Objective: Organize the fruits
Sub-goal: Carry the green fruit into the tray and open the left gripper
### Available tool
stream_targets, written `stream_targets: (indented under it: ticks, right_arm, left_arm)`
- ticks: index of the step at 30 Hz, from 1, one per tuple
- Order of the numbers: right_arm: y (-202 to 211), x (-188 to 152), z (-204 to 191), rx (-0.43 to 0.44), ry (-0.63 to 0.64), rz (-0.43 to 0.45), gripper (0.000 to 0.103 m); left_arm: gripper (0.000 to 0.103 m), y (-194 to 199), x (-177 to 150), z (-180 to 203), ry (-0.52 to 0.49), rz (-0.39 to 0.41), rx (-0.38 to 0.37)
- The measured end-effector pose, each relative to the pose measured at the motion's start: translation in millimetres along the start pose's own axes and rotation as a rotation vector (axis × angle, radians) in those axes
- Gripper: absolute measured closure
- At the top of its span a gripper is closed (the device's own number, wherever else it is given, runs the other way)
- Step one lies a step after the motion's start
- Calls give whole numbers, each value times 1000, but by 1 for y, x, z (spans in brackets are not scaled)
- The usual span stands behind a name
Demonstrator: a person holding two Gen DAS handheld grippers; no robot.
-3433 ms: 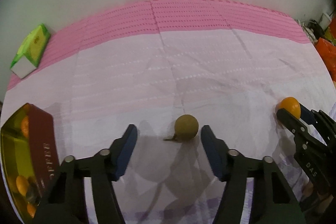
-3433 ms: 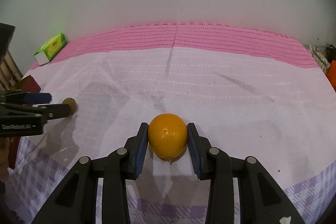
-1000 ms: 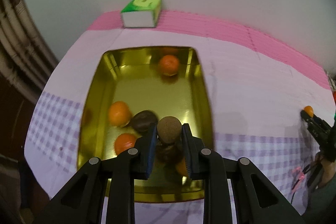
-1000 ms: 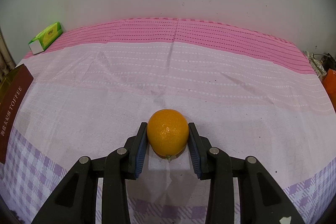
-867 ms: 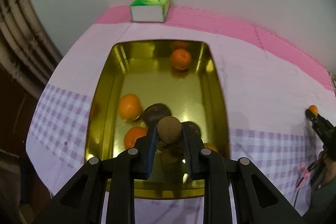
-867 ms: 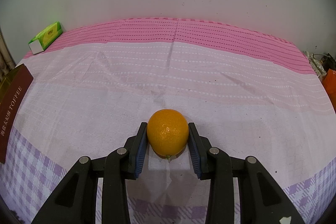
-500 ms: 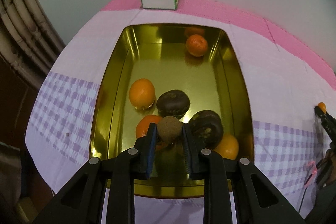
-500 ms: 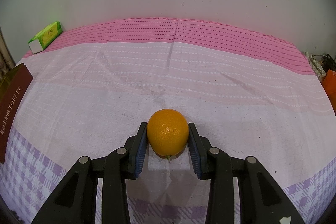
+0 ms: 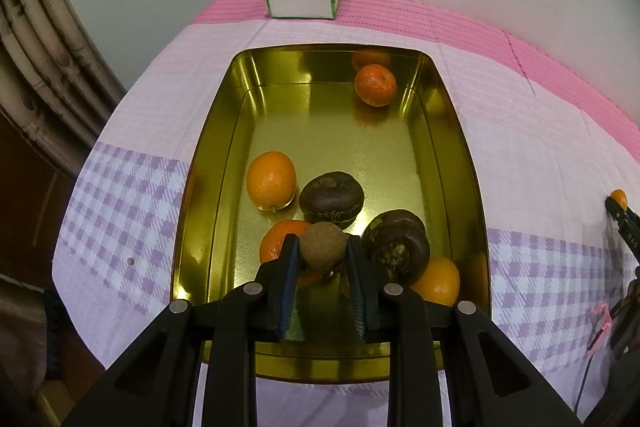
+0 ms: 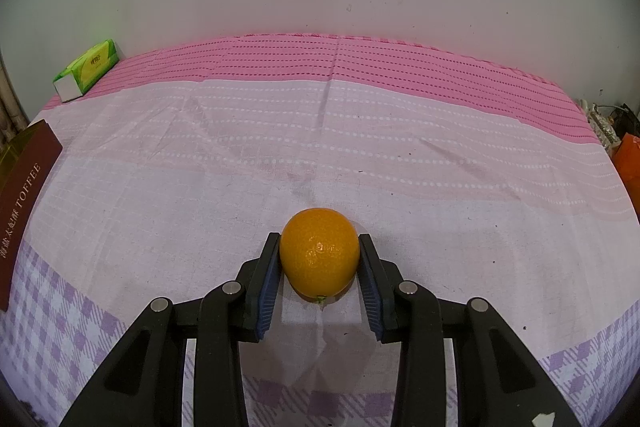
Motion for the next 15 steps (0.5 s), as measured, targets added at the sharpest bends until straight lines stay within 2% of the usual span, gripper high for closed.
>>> stream_targets:
  ticks: [15]
  right_arm:
    - [0,0,0,-5,5,0,69]
  left_arm:
    - [77,0,-1,0,1,-2,-8]
Point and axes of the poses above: each gripper's, at about its wrist camera, not at the fingertips, and y roughly against the way its jaws point, z to its right, x to its top, the point moved 9 cm from there along -y, roughly the way its jaws point, and after that the axes turned 9 degrees about z, right-handed, at the moved point
